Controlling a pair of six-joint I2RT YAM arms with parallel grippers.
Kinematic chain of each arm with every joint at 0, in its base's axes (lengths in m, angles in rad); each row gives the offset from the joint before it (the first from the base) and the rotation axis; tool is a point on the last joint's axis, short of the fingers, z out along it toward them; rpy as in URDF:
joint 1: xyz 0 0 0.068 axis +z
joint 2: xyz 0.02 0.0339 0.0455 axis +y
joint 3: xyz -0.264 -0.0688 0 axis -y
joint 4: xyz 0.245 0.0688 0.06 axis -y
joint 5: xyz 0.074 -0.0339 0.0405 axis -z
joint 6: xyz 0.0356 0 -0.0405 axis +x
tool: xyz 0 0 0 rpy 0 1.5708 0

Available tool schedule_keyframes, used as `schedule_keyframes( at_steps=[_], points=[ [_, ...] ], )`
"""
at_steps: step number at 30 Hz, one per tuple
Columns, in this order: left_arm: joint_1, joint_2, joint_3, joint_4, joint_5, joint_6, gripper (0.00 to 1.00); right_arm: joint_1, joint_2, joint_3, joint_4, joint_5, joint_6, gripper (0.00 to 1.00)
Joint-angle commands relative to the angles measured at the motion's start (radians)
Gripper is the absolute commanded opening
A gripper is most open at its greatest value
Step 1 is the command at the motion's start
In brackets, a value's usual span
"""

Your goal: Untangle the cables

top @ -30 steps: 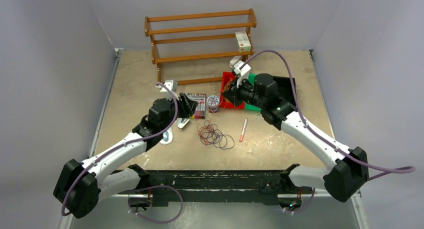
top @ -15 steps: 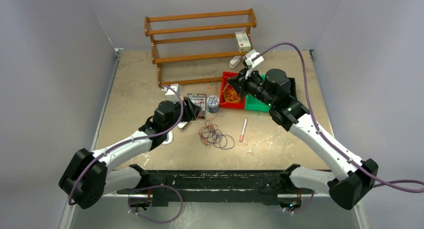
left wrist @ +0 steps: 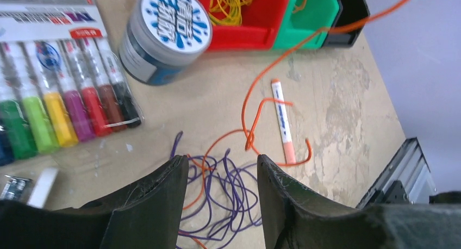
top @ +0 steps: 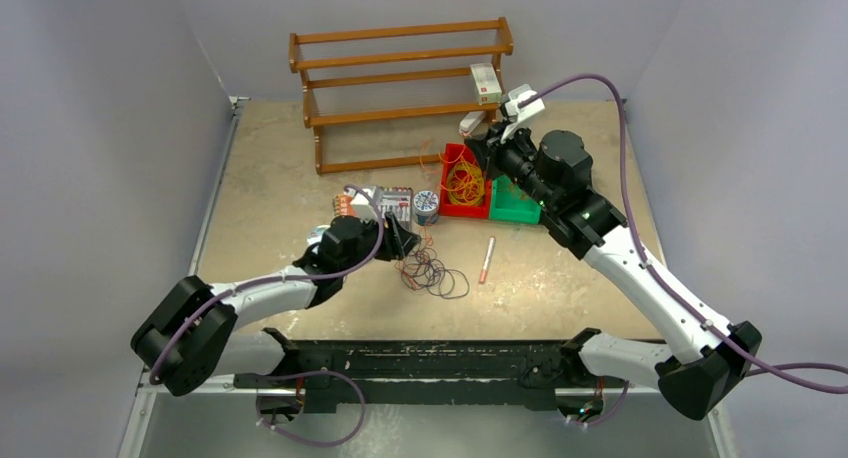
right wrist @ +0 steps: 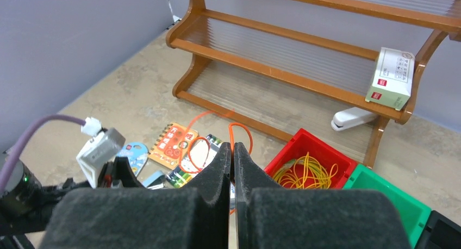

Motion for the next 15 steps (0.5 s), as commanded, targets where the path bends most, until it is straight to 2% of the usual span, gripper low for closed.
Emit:
schedule_keyframes(
  at_steps=[1, 15],
  points=[
    [-0.047, 0.023, -0.042, 0.124, 0.003, -0.001, 0.49, 0.005, 0.000, 0.036, 0.056, 0.039, 0.029, 0.00],
    [-0.077, 0.200, -0.013, 0.238, -0.017, 0.056, 0.49, 0.005, -0.004, 0.037, 0.049, 0.041, 0.055, 0.00]
  ],
)
